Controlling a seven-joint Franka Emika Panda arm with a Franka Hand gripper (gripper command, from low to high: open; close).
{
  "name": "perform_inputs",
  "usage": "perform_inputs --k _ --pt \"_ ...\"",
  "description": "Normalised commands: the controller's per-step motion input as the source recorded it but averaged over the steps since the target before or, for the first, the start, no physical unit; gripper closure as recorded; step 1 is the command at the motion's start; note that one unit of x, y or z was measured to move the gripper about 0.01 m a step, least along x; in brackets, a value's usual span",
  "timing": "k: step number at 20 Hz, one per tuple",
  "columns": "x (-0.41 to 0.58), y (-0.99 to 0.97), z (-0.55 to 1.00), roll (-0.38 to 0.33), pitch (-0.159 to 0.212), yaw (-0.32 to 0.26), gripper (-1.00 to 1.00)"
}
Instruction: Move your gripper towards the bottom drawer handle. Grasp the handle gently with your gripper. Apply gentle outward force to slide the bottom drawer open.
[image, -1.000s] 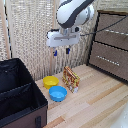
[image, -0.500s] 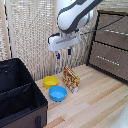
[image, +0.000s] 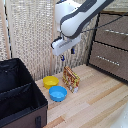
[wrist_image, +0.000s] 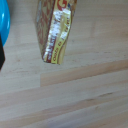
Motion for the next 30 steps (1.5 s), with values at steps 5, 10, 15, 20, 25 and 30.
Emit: perform_inputs --k 5,10,15,20,25,30 --pt "0.000 -0.13 -0.11 -0.364 -0.036 0.176 -1.00" --pt "0.001 -0.11 -0.11 -0.375 -0.019 0.149 -1.00" --pt "0.050 -0.07 -0.01 -0.375 0.000 0.093 -1.00" --pt "0.104 -0.06 0.00 -0.375 0.000 0.073 -1.00" --pt "0.027 -0.29 0.00 -0.345 -0.023 0.068 -1.00" --pt "0.000 -0.64 0.09 -0.218 -0.046 0.043 -1.00"
